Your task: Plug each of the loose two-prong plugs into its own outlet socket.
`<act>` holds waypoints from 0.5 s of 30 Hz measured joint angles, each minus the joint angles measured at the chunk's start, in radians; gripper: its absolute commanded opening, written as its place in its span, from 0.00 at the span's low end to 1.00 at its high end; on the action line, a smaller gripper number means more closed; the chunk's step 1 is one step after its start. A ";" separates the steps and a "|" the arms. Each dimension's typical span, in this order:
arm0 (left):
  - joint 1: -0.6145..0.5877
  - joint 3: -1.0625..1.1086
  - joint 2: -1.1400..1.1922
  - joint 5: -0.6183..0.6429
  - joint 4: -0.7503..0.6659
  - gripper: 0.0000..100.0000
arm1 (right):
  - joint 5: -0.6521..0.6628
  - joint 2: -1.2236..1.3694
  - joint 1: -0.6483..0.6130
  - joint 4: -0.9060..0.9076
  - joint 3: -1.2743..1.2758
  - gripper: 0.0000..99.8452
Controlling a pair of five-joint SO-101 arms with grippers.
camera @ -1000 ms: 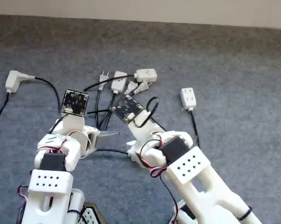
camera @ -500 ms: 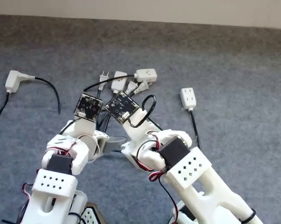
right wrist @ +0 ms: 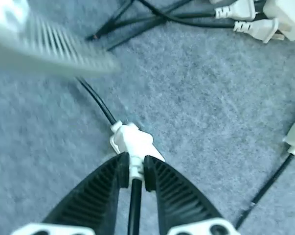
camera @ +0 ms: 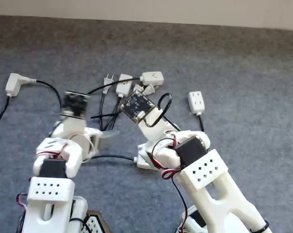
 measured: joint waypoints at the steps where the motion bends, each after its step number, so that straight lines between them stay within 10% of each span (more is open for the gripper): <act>1: -0.018 -0.003 0.000 0.006 0.000 0.45 | 0.048 0.002 0.005 0.017 0.000 0.01; 15: -0.040 -0.003 0.000 0.031 0.000 0.44 | 0.677 0.470 0.035 0.203 -0.410 0.01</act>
